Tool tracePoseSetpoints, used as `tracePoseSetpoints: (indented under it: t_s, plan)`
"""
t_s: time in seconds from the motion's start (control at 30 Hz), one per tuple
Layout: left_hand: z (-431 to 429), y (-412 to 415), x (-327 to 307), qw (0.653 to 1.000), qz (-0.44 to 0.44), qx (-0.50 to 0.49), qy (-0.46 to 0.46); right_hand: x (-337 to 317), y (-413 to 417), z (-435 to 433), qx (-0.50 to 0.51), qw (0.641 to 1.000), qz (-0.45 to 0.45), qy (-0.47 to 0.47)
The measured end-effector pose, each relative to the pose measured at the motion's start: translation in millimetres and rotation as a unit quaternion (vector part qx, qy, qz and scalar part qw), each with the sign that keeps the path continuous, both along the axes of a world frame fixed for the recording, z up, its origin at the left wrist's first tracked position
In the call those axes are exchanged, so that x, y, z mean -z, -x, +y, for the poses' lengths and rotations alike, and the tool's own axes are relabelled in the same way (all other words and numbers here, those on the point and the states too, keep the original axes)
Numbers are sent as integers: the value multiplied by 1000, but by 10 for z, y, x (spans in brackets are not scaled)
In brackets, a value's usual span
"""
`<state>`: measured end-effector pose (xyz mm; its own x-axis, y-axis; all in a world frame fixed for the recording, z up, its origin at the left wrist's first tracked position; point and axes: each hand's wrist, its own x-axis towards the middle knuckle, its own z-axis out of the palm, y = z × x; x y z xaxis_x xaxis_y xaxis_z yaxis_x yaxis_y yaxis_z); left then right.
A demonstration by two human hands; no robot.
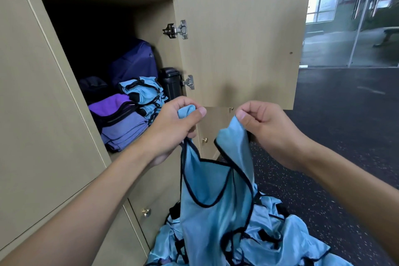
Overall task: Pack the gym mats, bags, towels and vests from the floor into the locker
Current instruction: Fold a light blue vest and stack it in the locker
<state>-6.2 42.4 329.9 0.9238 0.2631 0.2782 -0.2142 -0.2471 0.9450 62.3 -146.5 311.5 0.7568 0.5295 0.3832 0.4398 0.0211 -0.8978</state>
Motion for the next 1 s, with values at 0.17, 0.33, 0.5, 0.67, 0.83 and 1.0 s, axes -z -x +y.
tracePoseSetpoints:
  t_s: [0.17,0.33,0.5,0.67,0.83,1.0]
  plan:
    - [-44,-5,26,993,44,54,93,-85,234,33,-65,997,-30,32]
    - [-100,-1,63,999,6,21,34,2,223,91,-11,996,-78,32]
    - [-186,11,49,995,-73,-62,-4,44,231,138,5,998,-65,-3]
    - [-263,13,44,989,-104,-97,-38,116,238,196,33,994,-103,7]
    - [-245,22,10,989,-98,-54,-93,69,157,180,132,987,-87,9]
    - [-146,10,-140,977,-103,-38,-183,-190,16,146,150,985,-78,-34]
